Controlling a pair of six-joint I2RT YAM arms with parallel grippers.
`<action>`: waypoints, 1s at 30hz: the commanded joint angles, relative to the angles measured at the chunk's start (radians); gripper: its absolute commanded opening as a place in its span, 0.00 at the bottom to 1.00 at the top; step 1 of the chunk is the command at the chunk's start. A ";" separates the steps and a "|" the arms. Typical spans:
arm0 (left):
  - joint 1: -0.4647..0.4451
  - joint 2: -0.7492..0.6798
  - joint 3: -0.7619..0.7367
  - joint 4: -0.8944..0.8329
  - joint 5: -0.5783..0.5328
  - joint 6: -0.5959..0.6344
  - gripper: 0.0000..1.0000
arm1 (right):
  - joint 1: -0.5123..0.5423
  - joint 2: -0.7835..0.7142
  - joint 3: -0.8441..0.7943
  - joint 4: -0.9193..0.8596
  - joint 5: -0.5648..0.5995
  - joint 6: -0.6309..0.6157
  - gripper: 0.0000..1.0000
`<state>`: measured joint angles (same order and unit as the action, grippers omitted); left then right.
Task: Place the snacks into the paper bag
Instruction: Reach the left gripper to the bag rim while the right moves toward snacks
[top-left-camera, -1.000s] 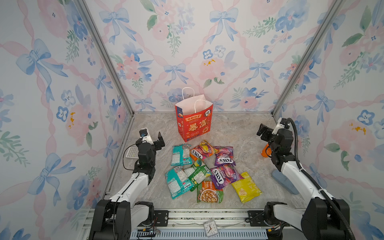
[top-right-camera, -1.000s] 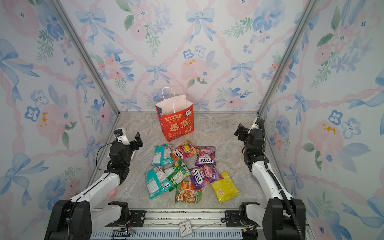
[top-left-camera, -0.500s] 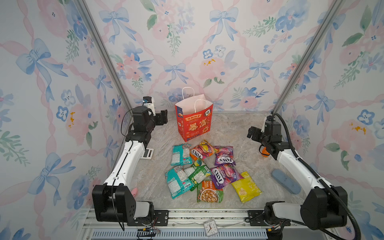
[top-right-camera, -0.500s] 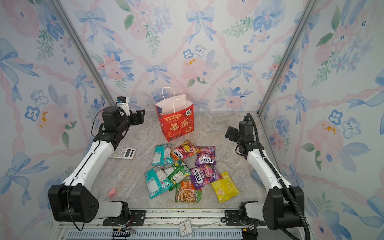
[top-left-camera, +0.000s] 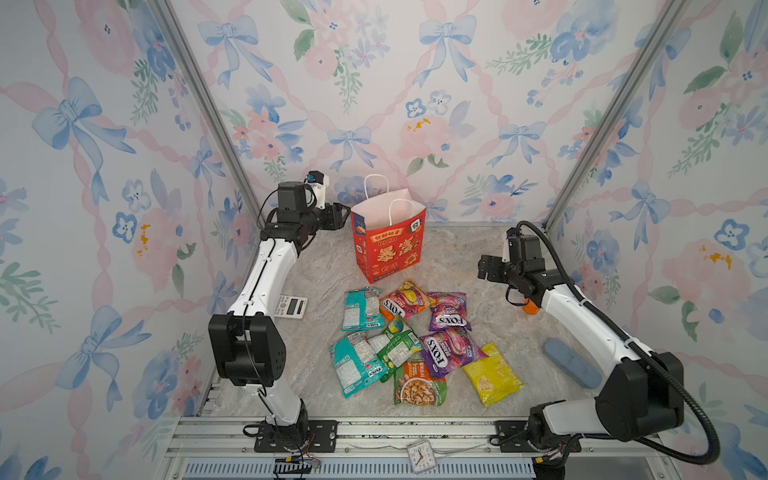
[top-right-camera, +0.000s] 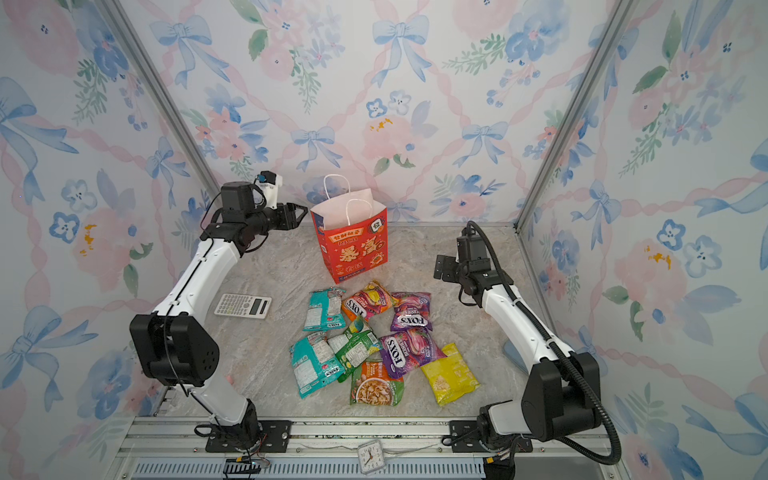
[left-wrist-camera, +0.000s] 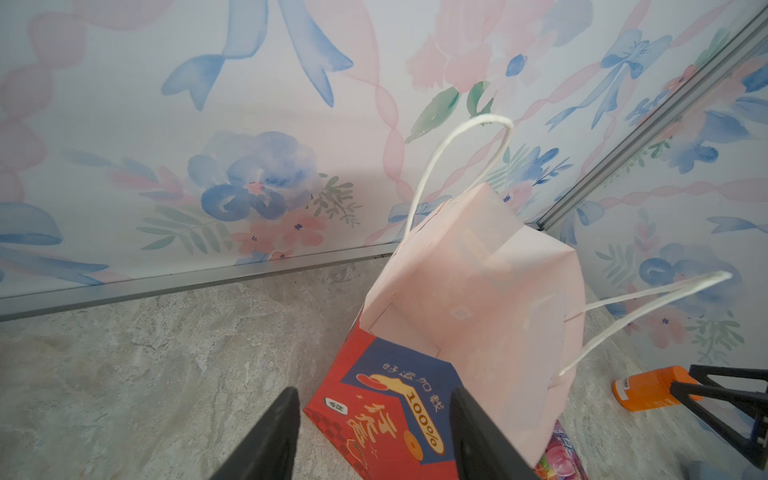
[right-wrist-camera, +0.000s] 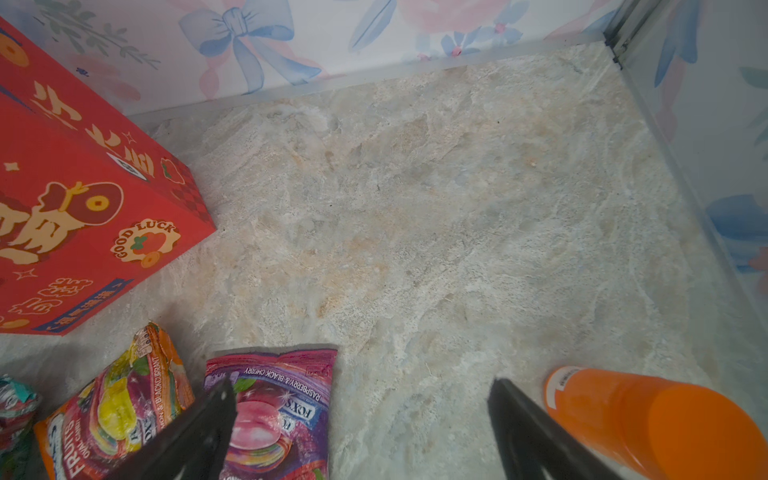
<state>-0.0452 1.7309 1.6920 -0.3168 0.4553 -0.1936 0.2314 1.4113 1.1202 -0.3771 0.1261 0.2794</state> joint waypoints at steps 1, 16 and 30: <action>0.007 0.050 0.078 -0.062 0.040 0.012 0.54 | 0.014 0.021 0.037 -0.057 -0.023 -0.017 0.97; -0.024 0.221 0.252 -0.077 0.014 0.017 0.47 | 0.027 0.051 0.050 -0.089 -0.061 -0.025 0.97; -0.067 0.305 0.332 -0.079 -0.077 0.034 0.40 | 0.034 0.083 0.075 -0.115 -0.082 -0.035 0.96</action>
<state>-0.0998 2.0190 1.9949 -0.3916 0.4263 -0.1837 0.2527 1.4807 1.1526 -0.4580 0.0555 0.2615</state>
